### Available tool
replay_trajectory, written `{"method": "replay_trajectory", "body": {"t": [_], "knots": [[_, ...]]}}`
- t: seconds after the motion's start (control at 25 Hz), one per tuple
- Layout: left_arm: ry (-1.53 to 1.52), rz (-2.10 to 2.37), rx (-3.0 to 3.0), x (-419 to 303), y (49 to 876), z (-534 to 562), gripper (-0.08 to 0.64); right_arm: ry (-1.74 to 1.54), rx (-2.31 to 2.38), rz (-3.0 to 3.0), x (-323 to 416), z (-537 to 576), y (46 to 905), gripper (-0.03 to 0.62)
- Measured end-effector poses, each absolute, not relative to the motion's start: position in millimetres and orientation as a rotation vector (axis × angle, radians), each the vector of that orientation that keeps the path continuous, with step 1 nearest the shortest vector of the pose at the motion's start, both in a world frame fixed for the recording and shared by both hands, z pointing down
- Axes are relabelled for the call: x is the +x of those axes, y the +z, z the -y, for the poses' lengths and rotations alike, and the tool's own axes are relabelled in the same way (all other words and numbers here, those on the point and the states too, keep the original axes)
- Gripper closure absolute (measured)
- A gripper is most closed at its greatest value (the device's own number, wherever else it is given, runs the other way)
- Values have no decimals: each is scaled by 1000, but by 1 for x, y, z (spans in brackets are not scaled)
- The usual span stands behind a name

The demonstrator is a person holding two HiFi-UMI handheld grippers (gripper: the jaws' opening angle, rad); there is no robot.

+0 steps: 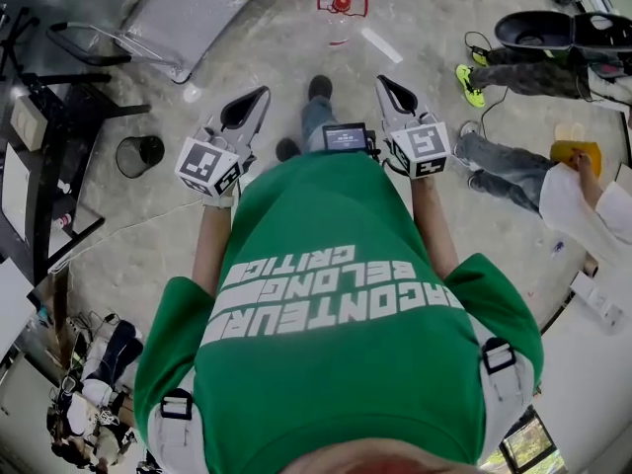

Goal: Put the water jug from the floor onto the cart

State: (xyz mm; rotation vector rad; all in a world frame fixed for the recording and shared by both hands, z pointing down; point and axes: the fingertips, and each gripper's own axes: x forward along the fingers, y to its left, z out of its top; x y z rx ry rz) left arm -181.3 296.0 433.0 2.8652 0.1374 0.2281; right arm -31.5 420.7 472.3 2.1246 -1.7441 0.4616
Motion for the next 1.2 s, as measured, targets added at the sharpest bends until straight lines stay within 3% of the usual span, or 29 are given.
{"method": "replay_trajectory", "body": {"t": [0.64,1.2], "knots": [[299,-76,2825,-66,439,-205,548,498,2048,1819,91,-310,488,598],[289,-41,2744,22,442,-174,548,595,2035,1798,179,-292,513,598]]}}
